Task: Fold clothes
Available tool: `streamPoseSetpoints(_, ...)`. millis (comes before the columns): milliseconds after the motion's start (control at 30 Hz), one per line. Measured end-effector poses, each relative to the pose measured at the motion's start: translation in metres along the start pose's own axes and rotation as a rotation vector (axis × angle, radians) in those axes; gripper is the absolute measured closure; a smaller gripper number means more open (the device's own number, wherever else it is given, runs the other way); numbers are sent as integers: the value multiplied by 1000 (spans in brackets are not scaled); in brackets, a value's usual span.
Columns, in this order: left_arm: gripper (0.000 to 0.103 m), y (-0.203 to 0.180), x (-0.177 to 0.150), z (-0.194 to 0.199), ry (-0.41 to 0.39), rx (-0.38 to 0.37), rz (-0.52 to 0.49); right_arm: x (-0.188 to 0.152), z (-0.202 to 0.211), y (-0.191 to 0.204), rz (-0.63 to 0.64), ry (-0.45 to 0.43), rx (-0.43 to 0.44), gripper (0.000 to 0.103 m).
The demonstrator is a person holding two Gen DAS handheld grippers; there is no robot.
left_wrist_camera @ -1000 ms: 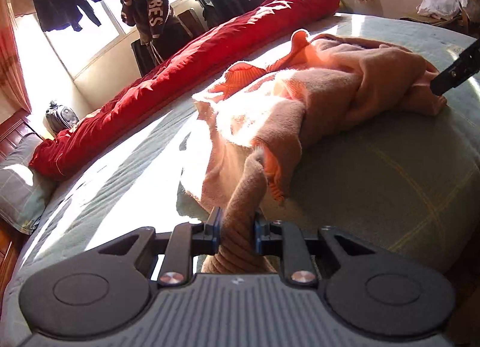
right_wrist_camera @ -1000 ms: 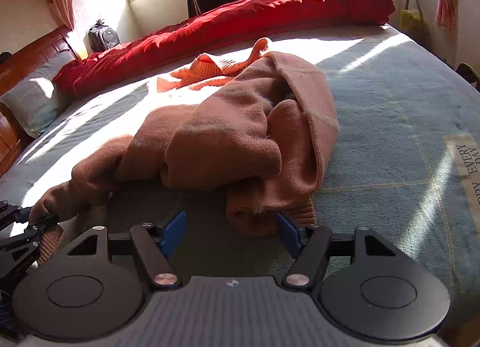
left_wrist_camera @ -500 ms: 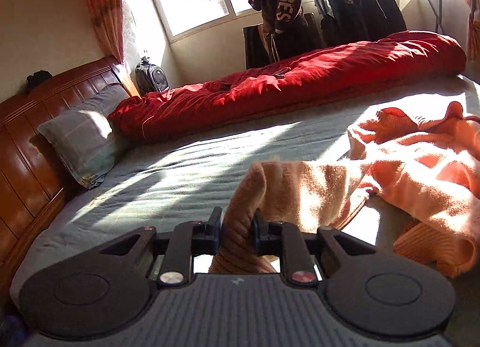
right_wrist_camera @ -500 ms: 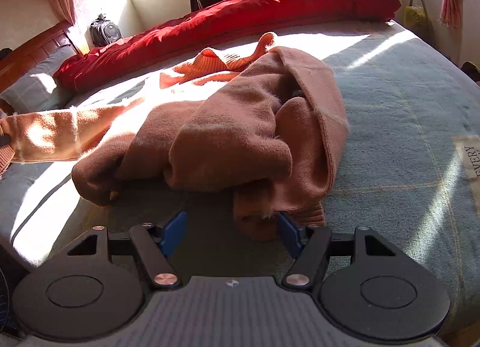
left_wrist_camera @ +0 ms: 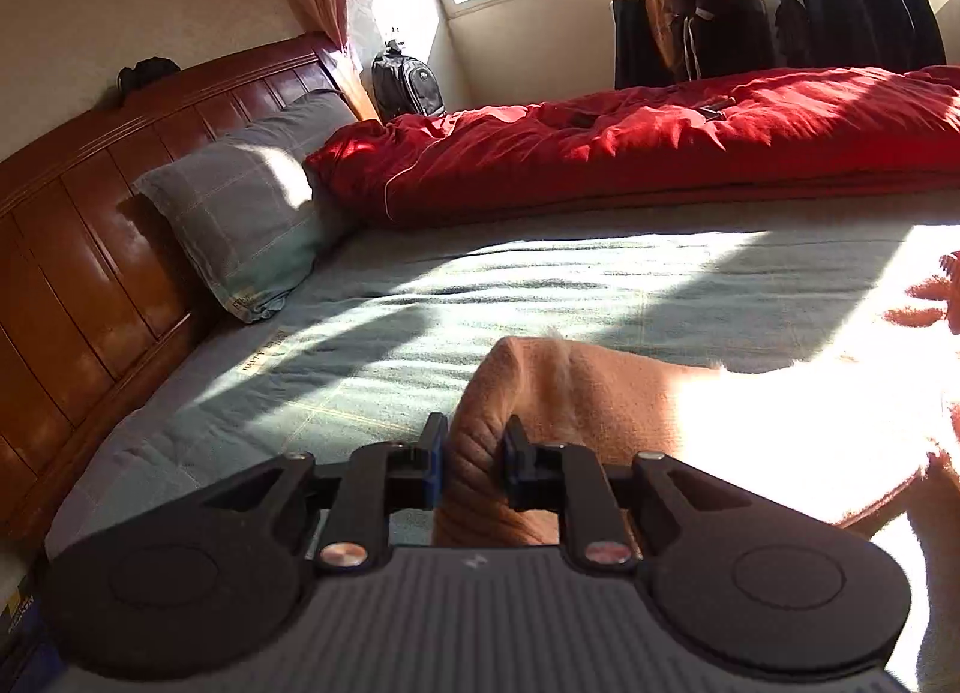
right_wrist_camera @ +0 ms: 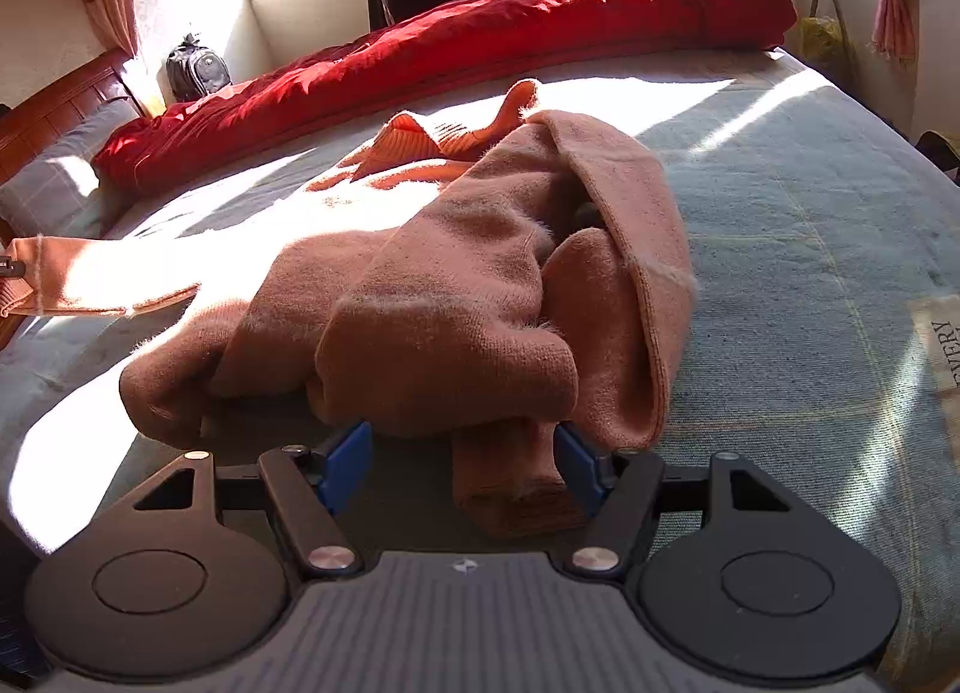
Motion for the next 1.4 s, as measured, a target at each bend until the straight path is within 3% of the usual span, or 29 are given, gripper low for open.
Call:
streamPoseSetpoints(367,85,34,0,-63,80,39,117,14,-9,-6,-14,-6,-19,32)
streamPoseSetpoints(533,80,30,-27,-96,197,37,126,18,-12,-4,-8,-8,-22,31)
streamPoseSetpoints(667,77,37,-47,-102,246,33,126,20,-13,-4,2,-7,-22,31)
streamPoseSetpoints(900,75,73,-52,-83,266,172,152,20,-8,-4,7,-21,-13,31)
streamPoseSetpoints(1000,75,78,-51,-66,255,133,175,20,-5,-6,0,-26,-4,31)
streamPoseSetpoints(1167,75,44,-46,-40,223,49,97,19,7,-8,-11,-46,13,31)
streamPoseSetpoints(1400,75,-65,-40,-1,189,-199,-50,13,33,-20,-38,-91,34,31)
Point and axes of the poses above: each gripper's, at about its wrist camera, not at the fingertips, and z roughly against the way its jaws point, y to its left, x to its top, the point moved 3 cm from there along -z, roughly the way its jaws point, and after that the axes turned 9 degrees about -x, right-handed, at the moved point
